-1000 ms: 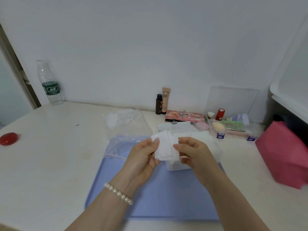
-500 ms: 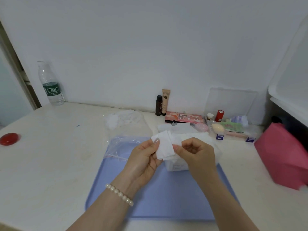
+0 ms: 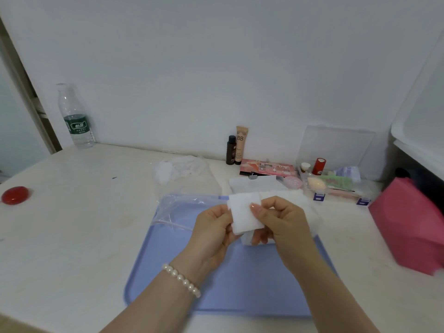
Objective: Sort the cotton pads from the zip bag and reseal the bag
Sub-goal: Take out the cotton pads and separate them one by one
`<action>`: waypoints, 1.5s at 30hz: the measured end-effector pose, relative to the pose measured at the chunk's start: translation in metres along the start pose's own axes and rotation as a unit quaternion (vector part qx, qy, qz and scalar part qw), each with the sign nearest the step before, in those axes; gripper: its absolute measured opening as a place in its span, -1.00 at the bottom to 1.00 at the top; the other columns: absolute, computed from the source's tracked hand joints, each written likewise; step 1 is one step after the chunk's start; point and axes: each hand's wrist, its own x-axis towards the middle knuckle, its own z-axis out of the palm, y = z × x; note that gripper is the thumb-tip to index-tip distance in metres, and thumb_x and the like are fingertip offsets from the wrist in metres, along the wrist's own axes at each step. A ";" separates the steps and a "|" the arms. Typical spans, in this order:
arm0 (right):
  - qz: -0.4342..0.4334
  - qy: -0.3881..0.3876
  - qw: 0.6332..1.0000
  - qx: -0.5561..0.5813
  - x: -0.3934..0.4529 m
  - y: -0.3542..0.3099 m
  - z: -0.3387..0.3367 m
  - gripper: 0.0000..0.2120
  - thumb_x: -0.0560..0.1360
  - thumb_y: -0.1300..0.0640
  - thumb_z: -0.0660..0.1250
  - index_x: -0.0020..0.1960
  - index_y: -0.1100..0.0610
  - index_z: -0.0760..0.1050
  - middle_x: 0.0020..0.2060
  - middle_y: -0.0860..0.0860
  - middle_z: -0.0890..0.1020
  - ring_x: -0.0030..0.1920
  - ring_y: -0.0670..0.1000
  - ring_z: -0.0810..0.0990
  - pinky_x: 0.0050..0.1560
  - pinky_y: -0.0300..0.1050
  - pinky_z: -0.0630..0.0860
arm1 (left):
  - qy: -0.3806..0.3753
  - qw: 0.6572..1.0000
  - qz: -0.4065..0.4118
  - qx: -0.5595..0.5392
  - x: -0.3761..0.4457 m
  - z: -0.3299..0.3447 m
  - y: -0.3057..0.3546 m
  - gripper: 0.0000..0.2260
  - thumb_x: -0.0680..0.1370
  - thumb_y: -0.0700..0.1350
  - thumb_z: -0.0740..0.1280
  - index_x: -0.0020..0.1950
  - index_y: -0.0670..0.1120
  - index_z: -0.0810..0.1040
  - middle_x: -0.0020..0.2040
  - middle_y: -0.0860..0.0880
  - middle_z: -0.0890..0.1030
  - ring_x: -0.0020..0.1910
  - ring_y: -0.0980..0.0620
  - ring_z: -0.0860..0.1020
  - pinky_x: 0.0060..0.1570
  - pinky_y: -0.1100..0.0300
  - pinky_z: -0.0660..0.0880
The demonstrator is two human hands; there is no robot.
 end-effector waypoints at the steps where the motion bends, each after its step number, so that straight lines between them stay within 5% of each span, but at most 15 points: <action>1: -0.007 0.017 0.999 -0.027 0.001 0.005 0.001 -0.82 0.41 0.32 0.38 -0.32 0.22 0.43 -0.64 0.06 0.50 -0.68 -0.01 0.43 -0.61 -0.32 0.29 | -0.004 1.000 -0.001 0.006 -0.001 0.001 0.000 -0.87 0.54 -0.36 0.24 -0.06 -0.33 0.58 -0.10 -0.28 0.57 -0.12 -0.12 0.52 -0.28 0.24 0.59; 5: -0.037 0.041 0.996 -0.072 0.005 0.013 0.000 -0.77 0.45 0.36 0.35 -0.34 0.23 0.40 -0.70 -0.05 0.42 -0.71 -0.04 0.36 -0.62 -0.34 0.27 | -0.026 1.000 -0.012 0.001 -0.001 0.000 0.001 -0.82 0.56 -0.32 0.22 0.05 -0.39 0.56 -0.02 -0.34 0.62 -0.12 -0.12 0.61 -0.12 0.15 0.62; 15: -0.036 0.036 0.996 -0.079 0.006 0.017 -0.003 -0.78 0.44 0.38 0.35 -0.33 0.22 0.41 -0.69 -0.06 0.40 -0.72 -0.05 0.30 -0.65 -0.33 0.25 | -0.050 0.995 -0.048 -0.068 -0.002 0.000 0.005 -0.62 0.61 0.01 0.15 0.01 -0.28 0.58 -0.10 -0.24 0.68 -0.21 -0.06 0.68 -0.17 0.14 0.63; 23: 0.010 0.153 0.986 -0.061 0.012 0.016 -0.011 -0.88 0.48 0.06 0.35 -0.10 0.11 0.48 -0.47 -0.09 0.44 -0.49 -0.15 0.36 -0.43 -0.25 0.30 | -0.059 0.993 -0.040 -0.093 -0.001 -0.005 0.010 -0.85 0.57 -0.29 0.22 -0.05 -0.28 0.58 -0.18 -0.15 0.69 -0.26 0.01 0.67 -0.31 0.23 0.60; 28: 0.112 0.006 0.994 0.020 0.007 0.016 -0.014 -0.85 0.24 0.13 0.42 -0.23 0.16 0.63 -0.37 0.02 0.61 -0.35 -0.03 0.45 -0.30 -0.19 0.35 | -0.078 0.989 -0.024 -0.124 0.000 -0.007 0.015 -0.84 0.56 -0.29 0.21 0.03 -0.30 0.56 -0.09 -0.20 0.68 -0.18 -0.04 0.68 -0.24 0.20 0.62; 30: 0.104 0.019 0.991 0.084 0.006 0.015 -0.012 -0.94 0.25 0.19 0.41 -0.30 0.17 0.63 -0.34 0.06 0.65 -0.31 0.01 0.54 -0.24 -0.18 0.43 | -0.071 0.990 -0.023 -0.117 0.001 -0.008 0.015 -0.85 0.56 -0.29 0.21 0.02 -0.29 0.56 -0.10 -0.19 0.69 -0.18 -0.04 0.68 -0.22 0.19 0.62; 34: 0.038 0.158 0.976 0.143 0.007 0.004 -0.015 -0.90 0.42 0.30 0.36 -0.27 0.20 0.55 -0.40 0.02 0.61 -0.36 -0.02 0.53 -0.34 -0.25 0.52 | -0.020 0.993 -0.024 -0.110 0.003 -0.012 0.012 -0.89 0.57 -0.28 0.23 0.02 -0.27 0.53 -0.16 -0.14 0.69 -0.22 -0.01 0.68 -0.23 0.17 0.63; 38: 0.077 0.099 0.961 0.247 -0.007 -0.011 -0.004 -0.91 0.33 0.27 0.36 -0.35 0.16 0.56 -0.48 0.00 0.58 -0.53 -0.11 0.51 -0.52 -0.31 0.45 | 0.002 0.996 -0.011 -0.087 0.003 -0.006 0.004 -0.87 0.58 -0.27 0.24 0.07 -0.31 0.49 -0.09 -0.18 0.67 -0.14 -0.05 0.66 -0.20 0.15 0.63; 41: 0.091 0.077 0.981 0.156 -0.016 -0.003 0.012 -0.98 0.31 0.24 0.39 -0.29 0.18 0.59 -0.50 0.03 0.60 -0.56 -0.09 0.50 -0.54 -0.32 0.41 | -0.014 0.997 -0.009 -0.076 0.000 0.004 0.000 -0.88 0.57 -0.30 0.23 0.07 -0.33 0.47 -0.02 -0.27 0.64 -0.16 -0.08 0.64 -0.21 0.17 0.63; 45: 0.064 0.150 0.984 0.066 -0.014 0.010 0.014 -0.94 0.40 0.25 0.42 -0.17 0.25 0.58 -0.46 0.08 0.63 -0.54 -0.03 0.53 -0.51 -0.23 0.46 | -0.044 0.997 -0.013 -0.064 -0.004 0.011 0.002 -0.81 0.56 -0.33 0.22 0.13 -0.38 0.48 -0.08 -0.28 0.65 -0.29 -0.05 0.64 -0.27 0.17 0.60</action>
